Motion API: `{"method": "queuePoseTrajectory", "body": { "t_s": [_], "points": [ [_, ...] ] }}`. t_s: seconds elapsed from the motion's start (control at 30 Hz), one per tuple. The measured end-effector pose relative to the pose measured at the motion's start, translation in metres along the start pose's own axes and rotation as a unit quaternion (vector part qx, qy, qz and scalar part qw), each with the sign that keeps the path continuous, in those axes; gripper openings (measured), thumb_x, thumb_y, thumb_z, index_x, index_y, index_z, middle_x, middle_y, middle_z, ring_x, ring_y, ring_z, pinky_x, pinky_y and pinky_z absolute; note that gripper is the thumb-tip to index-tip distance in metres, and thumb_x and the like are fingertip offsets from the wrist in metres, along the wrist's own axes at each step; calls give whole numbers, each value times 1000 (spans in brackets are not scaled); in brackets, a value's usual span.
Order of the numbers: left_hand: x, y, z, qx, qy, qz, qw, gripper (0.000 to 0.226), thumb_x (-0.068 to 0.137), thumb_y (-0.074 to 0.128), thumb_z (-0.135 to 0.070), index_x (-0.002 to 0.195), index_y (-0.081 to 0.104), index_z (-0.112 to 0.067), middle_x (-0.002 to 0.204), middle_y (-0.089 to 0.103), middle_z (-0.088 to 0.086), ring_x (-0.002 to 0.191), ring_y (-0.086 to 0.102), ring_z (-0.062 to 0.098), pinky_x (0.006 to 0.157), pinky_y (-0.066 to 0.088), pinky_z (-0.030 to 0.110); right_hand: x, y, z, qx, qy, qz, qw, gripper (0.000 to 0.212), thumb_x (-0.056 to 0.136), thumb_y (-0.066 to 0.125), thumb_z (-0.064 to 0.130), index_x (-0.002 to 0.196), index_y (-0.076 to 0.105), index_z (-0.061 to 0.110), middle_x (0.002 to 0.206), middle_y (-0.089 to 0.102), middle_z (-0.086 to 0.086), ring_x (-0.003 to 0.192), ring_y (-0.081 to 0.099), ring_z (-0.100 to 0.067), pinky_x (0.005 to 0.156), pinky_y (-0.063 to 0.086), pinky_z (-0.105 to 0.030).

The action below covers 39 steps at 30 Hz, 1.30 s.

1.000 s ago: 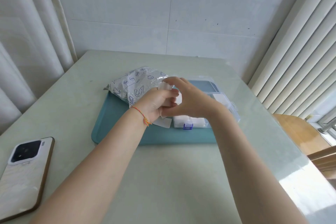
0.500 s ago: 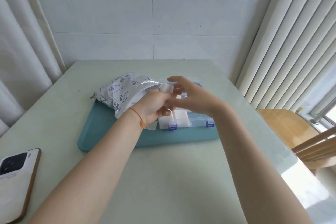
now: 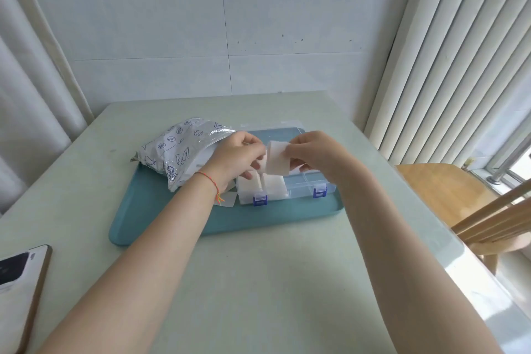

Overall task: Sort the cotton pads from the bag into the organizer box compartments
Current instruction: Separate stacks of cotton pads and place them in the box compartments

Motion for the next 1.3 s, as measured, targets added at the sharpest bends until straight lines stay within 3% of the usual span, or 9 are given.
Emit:
{"method": "queuePoseTrajectory", "body": {
  "t_s": [0.1,0.23,0.4,0.5,0.73,0.87,1.0,1.17,1.3],
  "points": [
    [2,-10,5,202,50,-56,976,5,84,56,-18,83,60,-22,81,63,-4,74,61,18,68,48,29,1,5,-4,-80,20,9,997,11,85,66,11,95,70,9,66,67,1,55,61,-4,54,42,-15],
    [-2,-5,9,343,50,-6,938,12,86,57,-16,87,67,-21,79,58,-8,72,54,16,66,41,26,5,15,-9,-131,31,-5,991,18,85,67,10,99,57,15,67,60,3,57,56,-9,43,36,-14],
    [-3,-5,10,345,55,9,937,15,84,59,-13,89,71,-21,72,53,-15,64,50,10,62,39,22,8,26,-13,-178,29,-8,984,16,84,68,10,76,59,20,68,57,5,71,56,-18,64,44,-26],
    [-2,-4,12,362,68,31,929,17,85,60,-15,86,69,-29,75,51,-12,67,50,10,64,37,22,11,32,-14,-214,22,-1,977,7,83,69,11,80,67,17,75,62,3,69,56,-13,62,44,-24],
    [-1,-3,12,404,111,80,905,25,89,56,-14,97,75,-29,70,48,-18,72,47,8,65,34,19,13,40,-11,-364,12,-28,931,6,81,65,19,82,68,24,93,69,5,93,63,-19,84,45,-32],
    [-7,-27,11,304,146,-57,939,20,85,59,-12,89,73,-25,73,54,-8,73,54,16,64,37,24,10,49,17,-335,-65,-89,936,10,86,57,21,89,66,21,91,64,4,93,59,-22,79,43,-32],
    [-21,-75,21,321,160,-232,904,11,82,64,-18,88,71,-23,95,56,-1,83,56,20,69,46,32,8,96,47,-335,-144,-18,931,16,87,56,23,91,71,19,99,70,1,98,61,-25,92,46,-37],
    [-27,-107,49,341,122,-194,912,21,77,74,-30,96,67,-22,104,52,-1,98,56,23,81,50,37,8,147,43,-490,-196,55,847,39,79,69,44,107,65,18,107,64,2,109,51,-22,89,34,-38],
    [-32,-112,62,319,99,-189,923,17,80,71,-32,90,61,-23,92,51,-4,85,57,24,74,49,34,13,156,39,-495,-191,-17,847,53,80,66,52,113,50,12,109,60,-5,111,49,-27,92,32,-40]
  ]
}}
Point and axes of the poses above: each hand's wrist, its own x-axis towards the middle knuckle, its own y-axis out of the palm, z = x × y, the point moved 3 cm from there along x, towards the middle knuckle
